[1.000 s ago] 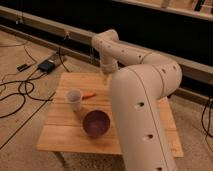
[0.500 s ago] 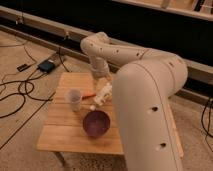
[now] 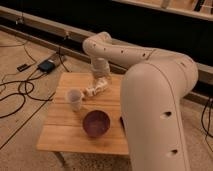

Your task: Knock the bottle over

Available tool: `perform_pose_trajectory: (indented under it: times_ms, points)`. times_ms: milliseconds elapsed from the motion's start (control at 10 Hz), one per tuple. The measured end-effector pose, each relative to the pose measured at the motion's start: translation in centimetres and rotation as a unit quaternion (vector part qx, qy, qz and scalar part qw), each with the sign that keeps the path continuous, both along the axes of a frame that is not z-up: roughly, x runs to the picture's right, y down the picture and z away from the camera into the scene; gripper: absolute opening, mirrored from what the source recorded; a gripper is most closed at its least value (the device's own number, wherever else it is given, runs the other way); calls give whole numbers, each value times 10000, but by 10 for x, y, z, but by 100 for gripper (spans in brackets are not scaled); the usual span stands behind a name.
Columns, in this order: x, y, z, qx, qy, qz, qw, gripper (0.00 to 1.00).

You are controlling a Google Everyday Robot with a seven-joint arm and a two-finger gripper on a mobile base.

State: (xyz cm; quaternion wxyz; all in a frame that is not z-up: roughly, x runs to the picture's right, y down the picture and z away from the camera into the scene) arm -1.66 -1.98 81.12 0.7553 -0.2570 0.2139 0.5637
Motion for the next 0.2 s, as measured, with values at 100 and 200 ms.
perform_pose_trajectory:
  times_ms: [100, 200]
  points:
    - [1, 0, 0, 1, 6, 1, 10000, 65]
    - [1, 0, 0, 0, 9, 4, 10000, 65]
